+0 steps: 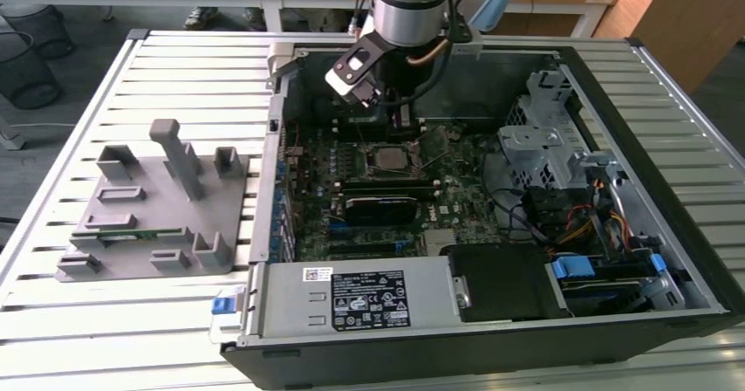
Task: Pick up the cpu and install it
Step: 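Close the cpu cover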
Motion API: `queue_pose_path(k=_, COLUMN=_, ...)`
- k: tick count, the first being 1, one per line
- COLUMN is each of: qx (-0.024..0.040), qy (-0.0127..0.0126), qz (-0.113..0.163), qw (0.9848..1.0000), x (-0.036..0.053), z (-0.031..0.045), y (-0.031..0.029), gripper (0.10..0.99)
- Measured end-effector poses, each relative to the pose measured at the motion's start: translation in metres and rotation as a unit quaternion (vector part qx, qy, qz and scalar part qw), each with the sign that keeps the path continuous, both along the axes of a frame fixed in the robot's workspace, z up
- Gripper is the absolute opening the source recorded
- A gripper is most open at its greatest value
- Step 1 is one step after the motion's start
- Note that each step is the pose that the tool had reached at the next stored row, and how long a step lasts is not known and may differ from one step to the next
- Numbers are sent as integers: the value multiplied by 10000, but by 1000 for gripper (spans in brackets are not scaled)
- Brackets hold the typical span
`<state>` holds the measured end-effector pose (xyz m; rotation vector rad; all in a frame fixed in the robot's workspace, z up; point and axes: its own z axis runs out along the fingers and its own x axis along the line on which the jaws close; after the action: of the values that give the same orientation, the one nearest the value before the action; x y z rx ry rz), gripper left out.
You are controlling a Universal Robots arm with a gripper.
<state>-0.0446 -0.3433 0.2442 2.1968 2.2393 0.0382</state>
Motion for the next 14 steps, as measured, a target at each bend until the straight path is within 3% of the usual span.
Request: queue_pose_path(k=14, qx=1, qy=0, qz=1, qw=10000, x=2, z=73, y=0, gripper=106)
